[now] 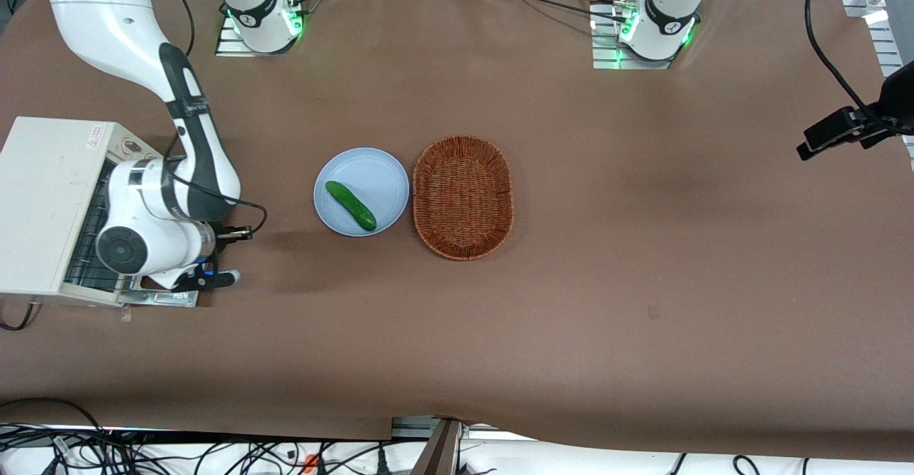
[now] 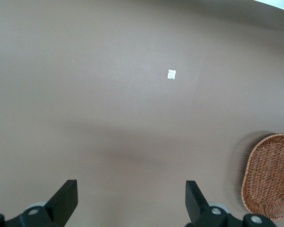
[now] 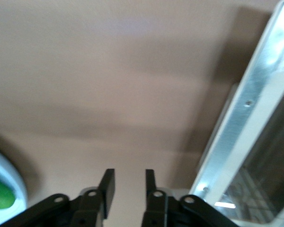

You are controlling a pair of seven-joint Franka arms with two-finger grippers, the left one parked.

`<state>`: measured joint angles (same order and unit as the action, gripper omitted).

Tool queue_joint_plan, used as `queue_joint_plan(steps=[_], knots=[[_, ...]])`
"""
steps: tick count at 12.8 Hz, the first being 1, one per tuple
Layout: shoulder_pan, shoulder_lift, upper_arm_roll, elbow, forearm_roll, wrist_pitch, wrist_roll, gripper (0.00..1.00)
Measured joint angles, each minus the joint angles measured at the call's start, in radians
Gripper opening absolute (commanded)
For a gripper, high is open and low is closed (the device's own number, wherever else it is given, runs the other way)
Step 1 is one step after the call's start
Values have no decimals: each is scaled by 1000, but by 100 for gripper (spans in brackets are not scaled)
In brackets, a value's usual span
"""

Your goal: Open oven door with right arm only

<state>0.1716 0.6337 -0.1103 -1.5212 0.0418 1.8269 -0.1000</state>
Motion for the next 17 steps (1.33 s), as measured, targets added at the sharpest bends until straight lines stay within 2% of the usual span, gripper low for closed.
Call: queue_joint_plan(steps=[6,8,12,15,17], knots=[[-7,-63,-56,227,0,-254,-39,100],[-10,-109,-84,249,0,-294,-39,100],[-13,-291,-105,170,0,-281,-39,100],[-14,-443,-121,9,0,-145,-39,100],[-14,-512,-127,-57,0,-127,-49,100]])
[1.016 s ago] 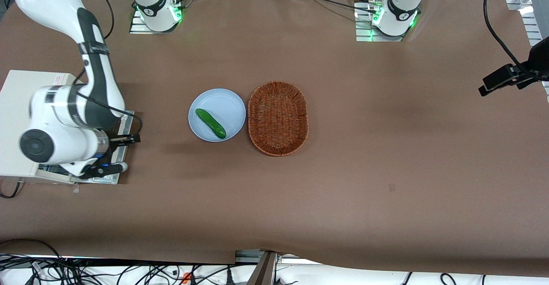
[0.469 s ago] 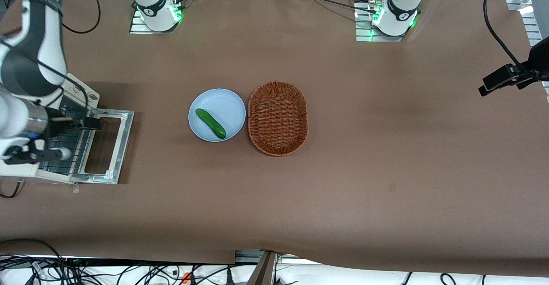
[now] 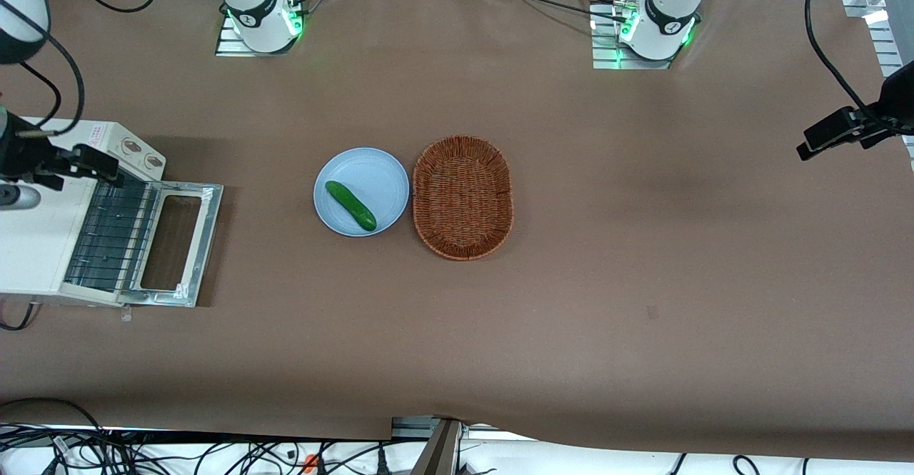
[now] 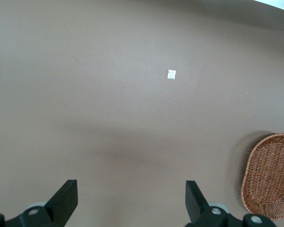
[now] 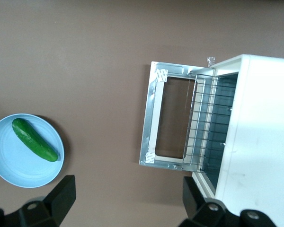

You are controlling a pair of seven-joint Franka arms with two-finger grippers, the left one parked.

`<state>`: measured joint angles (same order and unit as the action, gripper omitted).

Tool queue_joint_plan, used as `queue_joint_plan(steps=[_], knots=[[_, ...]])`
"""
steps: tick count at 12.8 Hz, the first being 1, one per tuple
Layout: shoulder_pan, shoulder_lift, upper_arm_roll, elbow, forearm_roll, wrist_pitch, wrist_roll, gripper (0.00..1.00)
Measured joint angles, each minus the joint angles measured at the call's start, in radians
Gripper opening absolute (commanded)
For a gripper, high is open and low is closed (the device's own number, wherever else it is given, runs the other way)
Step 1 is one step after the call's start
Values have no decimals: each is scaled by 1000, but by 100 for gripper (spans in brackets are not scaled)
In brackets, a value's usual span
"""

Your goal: Open oven door with right arm only

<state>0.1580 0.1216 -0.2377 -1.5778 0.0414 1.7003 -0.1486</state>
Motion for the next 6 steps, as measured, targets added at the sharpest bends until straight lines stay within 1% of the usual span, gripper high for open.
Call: queue_joint_plan(steps=[6], knots=[[2,-12,-3,-12,-13,1,-21,100]])
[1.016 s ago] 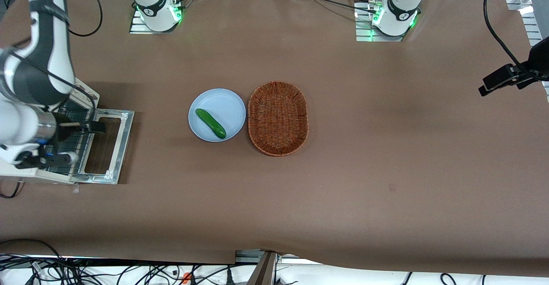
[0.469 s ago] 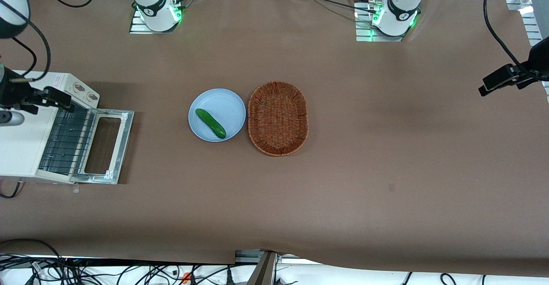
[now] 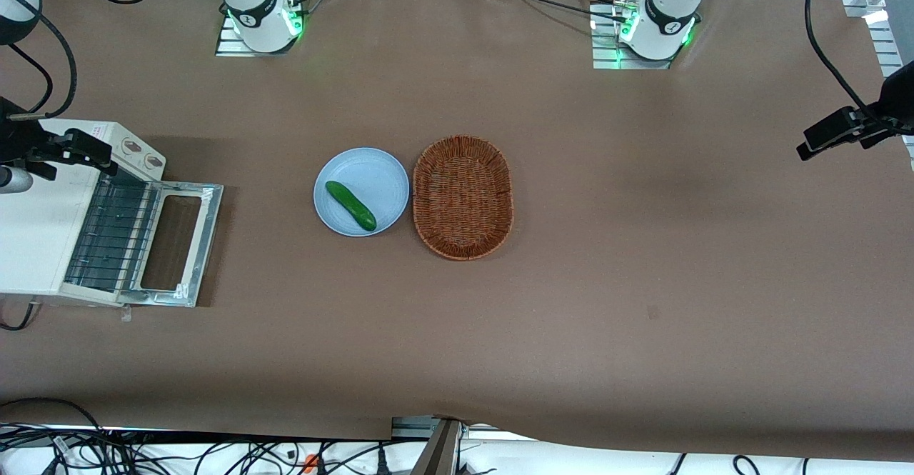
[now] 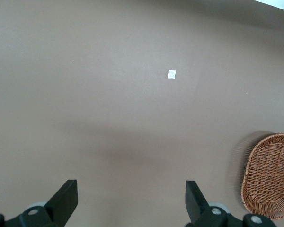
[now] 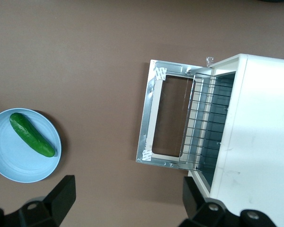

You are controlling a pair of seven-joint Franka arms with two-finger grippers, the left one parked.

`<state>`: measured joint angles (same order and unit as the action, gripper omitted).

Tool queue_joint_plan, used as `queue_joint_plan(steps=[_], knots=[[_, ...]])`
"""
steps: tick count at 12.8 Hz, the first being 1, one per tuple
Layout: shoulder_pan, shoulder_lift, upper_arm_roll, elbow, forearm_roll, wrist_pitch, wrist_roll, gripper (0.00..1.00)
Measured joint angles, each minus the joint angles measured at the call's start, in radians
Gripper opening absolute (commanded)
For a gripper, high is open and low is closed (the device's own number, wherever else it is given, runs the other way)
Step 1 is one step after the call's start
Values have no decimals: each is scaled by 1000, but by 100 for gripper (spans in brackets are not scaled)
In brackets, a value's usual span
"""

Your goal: Open oven door with right arm only

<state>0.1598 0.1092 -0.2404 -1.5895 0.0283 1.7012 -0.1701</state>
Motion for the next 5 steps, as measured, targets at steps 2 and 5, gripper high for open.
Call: queue_joint_plan(steps=[2,5], knots=[[0,0,0,0,-4,0,0,100],[0,0,0,0,-4,-6,0,100]])
